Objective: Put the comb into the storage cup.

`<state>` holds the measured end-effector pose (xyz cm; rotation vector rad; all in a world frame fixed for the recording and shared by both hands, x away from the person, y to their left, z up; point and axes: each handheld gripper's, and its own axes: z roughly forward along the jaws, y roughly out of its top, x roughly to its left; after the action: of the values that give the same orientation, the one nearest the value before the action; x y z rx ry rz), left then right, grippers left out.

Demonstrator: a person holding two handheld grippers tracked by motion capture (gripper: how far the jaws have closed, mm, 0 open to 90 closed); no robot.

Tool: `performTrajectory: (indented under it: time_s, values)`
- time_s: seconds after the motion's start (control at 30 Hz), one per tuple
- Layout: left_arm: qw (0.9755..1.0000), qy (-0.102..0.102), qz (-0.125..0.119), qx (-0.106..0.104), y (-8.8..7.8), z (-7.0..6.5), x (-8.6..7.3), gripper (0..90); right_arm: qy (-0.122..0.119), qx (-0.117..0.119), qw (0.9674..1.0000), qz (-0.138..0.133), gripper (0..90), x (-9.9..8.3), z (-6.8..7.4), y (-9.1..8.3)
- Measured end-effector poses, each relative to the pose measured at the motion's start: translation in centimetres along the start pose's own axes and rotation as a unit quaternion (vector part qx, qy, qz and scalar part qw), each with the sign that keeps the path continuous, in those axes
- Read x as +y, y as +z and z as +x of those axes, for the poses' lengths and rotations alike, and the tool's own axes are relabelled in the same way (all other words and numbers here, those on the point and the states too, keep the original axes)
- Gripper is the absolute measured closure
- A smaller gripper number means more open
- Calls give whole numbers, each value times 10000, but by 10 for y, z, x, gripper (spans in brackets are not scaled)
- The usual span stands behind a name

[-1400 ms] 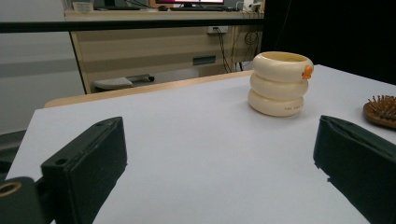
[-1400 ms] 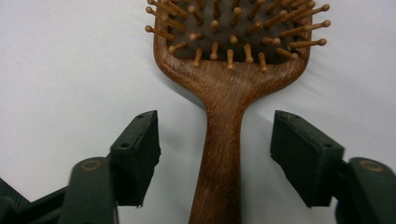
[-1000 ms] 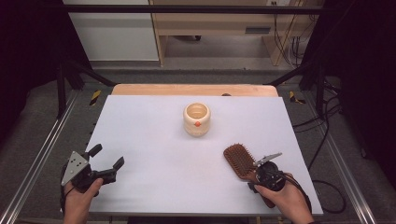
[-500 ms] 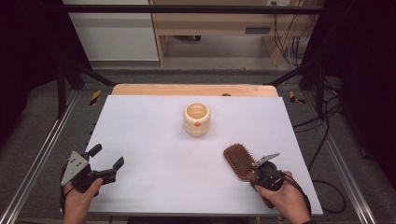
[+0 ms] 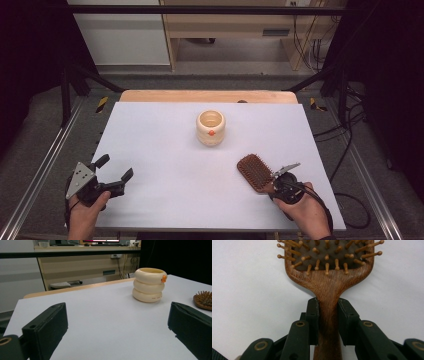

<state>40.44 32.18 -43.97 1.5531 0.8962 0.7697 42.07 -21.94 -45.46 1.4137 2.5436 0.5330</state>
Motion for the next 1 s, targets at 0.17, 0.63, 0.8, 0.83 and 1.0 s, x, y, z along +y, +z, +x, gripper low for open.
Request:
performTrajectory:
  time_s: [0.17, 0.63, 0.8, 0.83, 1.0]
  values:
    - [10000, -25, -12, 15, 0, 1, 0, 29, 14, 90, 9999, -65, 729, -1, -2, -1]
    - [9999, -123, -66, -90, -2, -6, 4, 30, -12, 123, 9965, -823, 730, 4, -3, -11]
    - [9987, -370, -201, -272, -3, -13, 12, 30, -61, 133, 9915, -1290, 730, 13, 3, -16]
    - [9983, -423, -213, -335, -1, -15, 14, 30, -92, 129, 9904, -1374, 730, 15, 4, -16]
    - [9966, -478, -285, -601, 9, -29, 31, 31, -98, 273, 9815, -1893, 730, 24, 10, -17]
